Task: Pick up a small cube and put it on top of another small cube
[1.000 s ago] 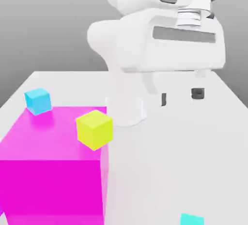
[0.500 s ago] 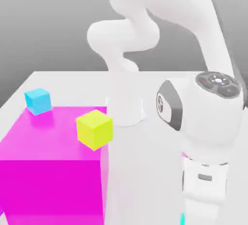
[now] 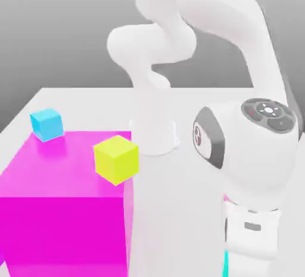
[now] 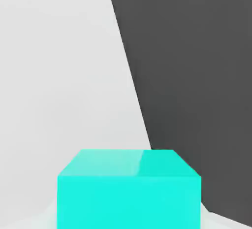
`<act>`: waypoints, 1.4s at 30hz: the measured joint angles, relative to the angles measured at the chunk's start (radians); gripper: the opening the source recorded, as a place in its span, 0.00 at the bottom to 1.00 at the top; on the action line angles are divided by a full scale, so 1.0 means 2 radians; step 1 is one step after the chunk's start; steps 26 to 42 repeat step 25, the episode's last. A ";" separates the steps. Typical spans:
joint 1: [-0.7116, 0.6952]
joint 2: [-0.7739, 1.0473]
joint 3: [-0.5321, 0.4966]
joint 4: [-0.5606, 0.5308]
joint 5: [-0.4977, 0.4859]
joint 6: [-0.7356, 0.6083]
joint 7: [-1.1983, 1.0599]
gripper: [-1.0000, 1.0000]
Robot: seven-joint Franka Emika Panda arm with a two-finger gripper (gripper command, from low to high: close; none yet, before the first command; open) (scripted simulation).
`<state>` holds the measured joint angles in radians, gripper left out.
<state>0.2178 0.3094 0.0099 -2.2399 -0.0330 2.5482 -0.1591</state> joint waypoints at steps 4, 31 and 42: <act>-0.010 -0.073 -0.027 -0.011 -0.002 -0.060 0.058 0.00; -0.108 -0.292 -0.072 -0.101 -0.002 -0.190 0.256 1.00; -0.108 -0.292 -0.072 -0.101 -0.002 -0.190 0.256 1.00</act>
